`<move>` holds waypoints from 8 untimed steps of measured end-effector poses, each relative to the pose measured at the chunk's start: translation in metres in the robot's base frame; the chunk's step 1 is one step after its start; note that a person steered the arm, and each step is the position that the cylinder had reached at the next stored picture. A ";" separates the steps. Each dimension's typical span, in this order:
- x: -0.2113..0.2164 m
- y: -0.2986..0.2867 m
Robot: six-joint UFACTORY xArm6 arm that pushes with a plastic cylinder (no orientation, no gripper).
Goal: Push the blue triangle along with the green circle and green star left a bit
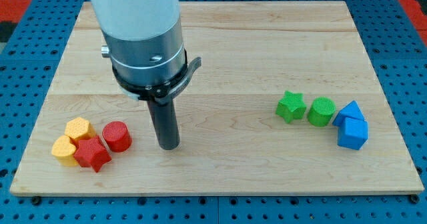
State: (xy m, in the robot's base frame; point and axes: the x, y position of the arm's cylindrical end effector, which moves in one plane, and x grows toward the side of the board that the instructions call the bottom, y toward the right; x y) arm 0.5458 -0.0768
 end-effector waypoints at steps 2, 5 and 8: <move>-0.002 -0.037; 0.002 -0.016; 0.059 0.288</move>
State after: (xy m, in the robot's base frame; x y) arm 0.6048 0.2114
